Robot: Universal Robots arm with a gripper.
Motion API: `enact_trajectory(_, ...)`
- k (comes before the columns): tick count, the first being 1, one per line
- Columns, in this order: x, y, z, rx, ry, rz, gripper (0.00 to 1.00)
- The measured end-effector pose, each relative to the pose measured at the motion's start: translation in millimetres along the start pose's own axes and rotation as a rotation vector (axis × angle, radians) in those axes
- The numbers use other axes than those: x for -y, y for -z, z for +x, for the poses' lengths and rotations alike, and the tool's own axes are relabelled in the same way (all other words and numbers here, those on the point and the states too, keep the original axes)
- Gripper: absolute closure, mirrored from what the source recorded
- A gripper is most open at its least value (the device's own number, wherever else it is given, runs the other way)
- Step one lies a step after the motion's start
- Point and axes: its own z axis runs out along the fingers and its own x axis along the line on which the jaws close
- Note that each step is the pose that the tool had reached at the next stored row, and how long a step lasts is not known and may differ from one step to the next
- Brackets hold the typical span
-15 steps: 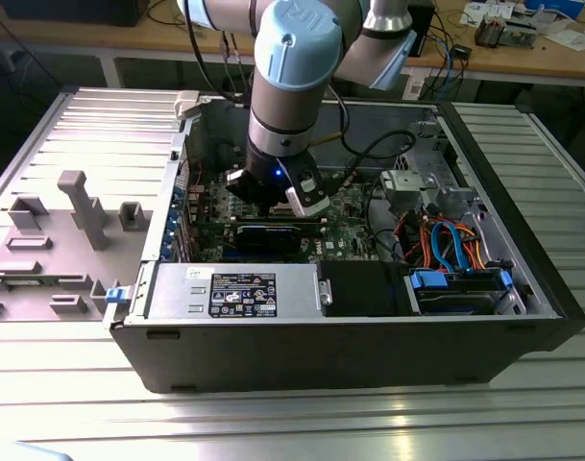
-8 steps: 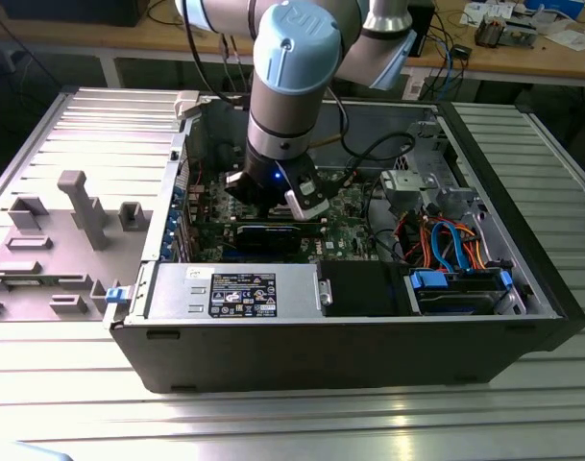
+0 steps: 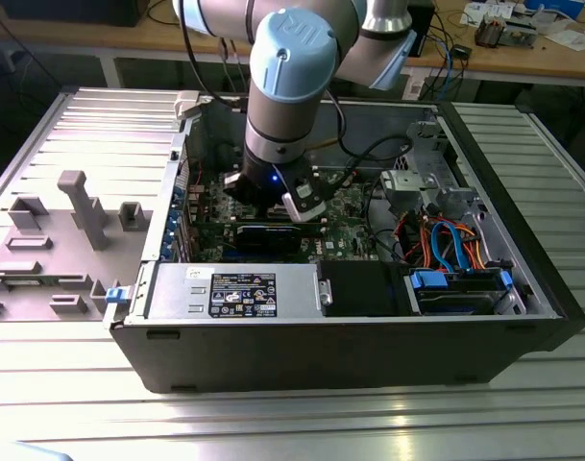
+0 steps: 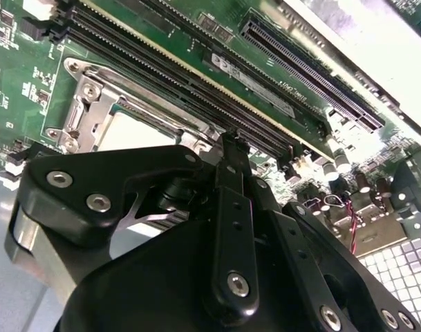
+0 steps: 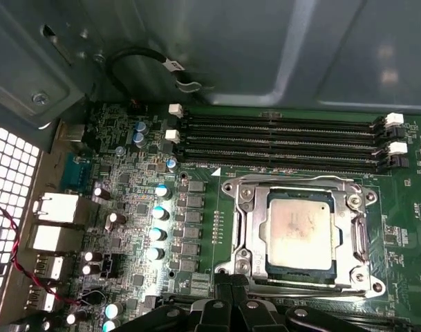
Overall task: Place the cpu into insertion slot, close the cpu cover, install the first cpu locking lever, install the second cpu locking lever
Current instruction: 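Install the second cpu locking lever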
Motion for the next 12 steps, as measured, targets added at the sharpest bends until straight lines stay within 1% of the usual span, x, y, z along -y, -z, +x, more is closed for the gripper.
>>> enact_trajectory(7, 0.2, -1.1, 0.3, 0.0005, 0.001, -0.0063, 0.89)
enact_trajectory(12, 0.2, -1.1, 0.2, 0.0007, 0.001, -0.0089, 0.89)
